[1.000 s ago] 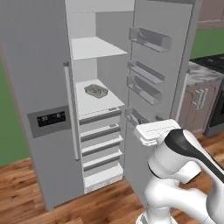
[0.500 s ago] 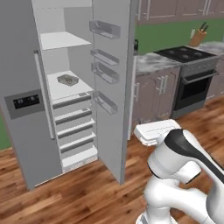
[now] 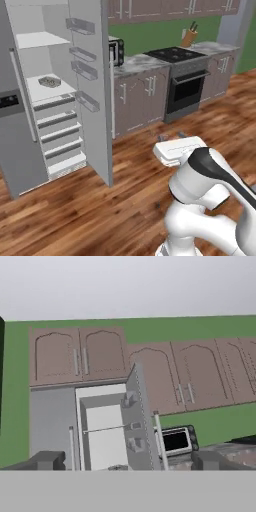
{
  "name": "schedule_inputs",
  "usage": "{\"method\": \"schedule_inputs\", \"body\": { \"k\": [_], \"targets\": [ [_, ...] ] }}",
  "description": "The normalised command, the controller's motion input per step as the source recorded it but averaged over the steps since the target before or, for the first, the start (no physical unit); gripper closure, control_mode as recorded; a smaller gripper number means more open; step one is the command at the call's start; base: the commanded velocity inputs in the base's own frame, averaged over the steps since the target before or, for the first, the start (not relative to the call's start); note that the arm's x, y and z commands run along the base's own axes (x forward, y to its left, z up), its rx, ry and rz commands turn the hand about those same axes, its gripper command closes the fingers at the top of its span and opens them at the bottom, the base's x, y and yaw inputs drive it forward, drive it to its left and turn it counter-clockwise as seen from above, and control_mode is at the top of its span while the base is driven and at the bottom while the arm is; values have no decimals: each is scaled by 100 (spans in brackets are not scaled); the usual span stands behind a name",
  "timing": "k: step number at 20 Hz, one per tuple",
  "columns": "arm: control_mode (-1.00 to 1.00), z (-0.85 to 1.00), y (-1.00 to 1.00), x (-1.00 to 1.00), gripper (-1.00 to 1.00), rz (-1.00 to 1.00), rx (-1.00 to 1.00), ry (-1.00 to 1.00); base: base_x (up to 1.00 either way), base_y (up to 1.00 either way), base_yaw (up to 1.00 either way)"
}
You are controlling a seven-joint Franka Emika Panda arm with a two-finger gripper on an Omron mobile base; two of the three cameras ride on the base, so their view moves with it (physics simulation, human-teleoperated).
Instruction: Place two dumplings into each of the tupperware containers and then place the containers in the fridge.
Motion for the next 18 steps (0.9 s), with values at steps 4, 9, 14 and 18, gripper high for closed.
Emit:
{"method": "schedule_inputs", "body": {
  "k": [4, 9, 14, 18],
  "targets": [
    [100, 0, 0, 0, -100, 0, 0, 0, -99, -10, -21],
    [100, 0, 0, 0, -100, 0, 0, 0, -97, -5, -22],
    [100, 0, 0, 0, -100, 0, 0, 0, -94, -10, -24],
    [100, 0, 0, 0, -100, 0, 0, 0, -87, -27, -24]
  ]
}}
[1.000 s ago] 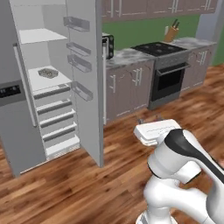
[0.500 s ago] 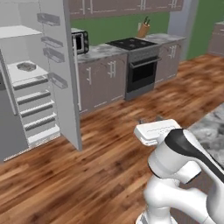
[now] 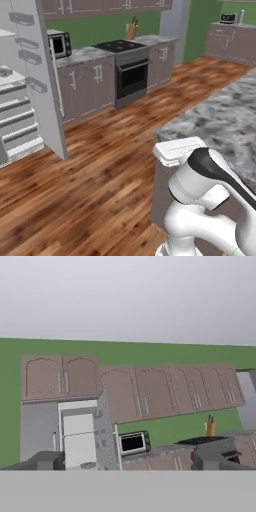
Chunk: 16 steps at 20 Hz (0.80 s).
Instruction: Place two dumplings into each of the tupperware containers and then place the containers in the fridge.
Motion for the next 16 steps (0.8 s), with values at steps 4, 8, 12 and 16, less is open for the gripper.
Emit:
{"method": "schedule_inputs", "body": {
  "k": [4, 8, 12, 16],
  "targets": [
    [100, 0, 0, 0, -100, 0, 0, 0, -79, -36, -22],
    [100, 0, 0, 0, -100, 0, 0, 0, -79, -41, -19],
    [100, 0, 0, 0, -100, 0, 0, 0, -72, -38, -16],
    [100, 0, 0, 0, -100, 0, 0, 0, -53, -48, -17]
  ]
}}
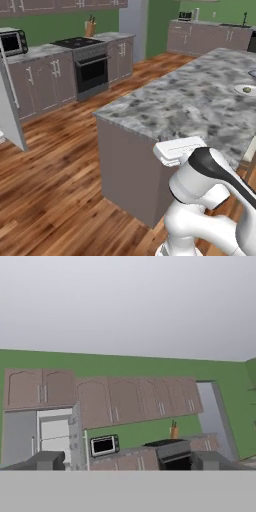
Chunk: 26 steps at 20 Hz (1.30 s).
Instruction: Place two dumplings into each of the tupperware containers and then place the containers in the fridge.
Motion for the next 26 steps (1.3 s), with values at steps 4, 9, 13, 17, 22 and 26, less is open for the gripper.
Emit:
{"method": "schedule_inputs", "body": {
  "k": [4, 9, 13, 17, 22, 26],
  "targets": [
    [100, 0, 0, 0, -100, 0, 0, 0, -23, -64, -14],
    [100, 0, 0, 0, -100, 0, 0, 0, 1, -67, -11],
    [100, 0, 0, 0, -100, 0, 0, 0, 11, -74, -6],
    [100, 0, 0, 0, -100, 0, 0, 0, 11, -79, -5],
    [100, 0, 0, 0, -100, 0, 0, 0, 5, -87, -3],
    [100, 0, 0, 0, -100, 0, 0, 0, 6, -95, -2]
  ]
}}
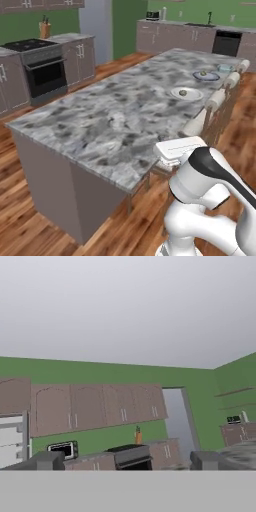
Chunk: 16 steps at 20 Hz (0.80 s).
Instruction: Place two dumplings into each of the tupperware containers and then place the containers in the fridge.
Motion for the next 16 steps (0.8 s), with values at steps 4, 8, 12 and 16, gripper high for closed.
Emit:
{"method": "schedule_inputs", "body": {
  "k": [4, 8, 12, 16],
  "targets": [
    [100, 0, 0, 0, -100, 0, 0, 0, 3, -97, -3],
    [100, 0, 0, 0, -100, 0, 0, 0, 19, -92, -3],
    [100, 0, 0, 0, -100, 0, 0, 0, 45, -74, 0],
    [100, 0, 0, 0, -100, 0, 0, 0, 52, -67, 0]
  ]
}}
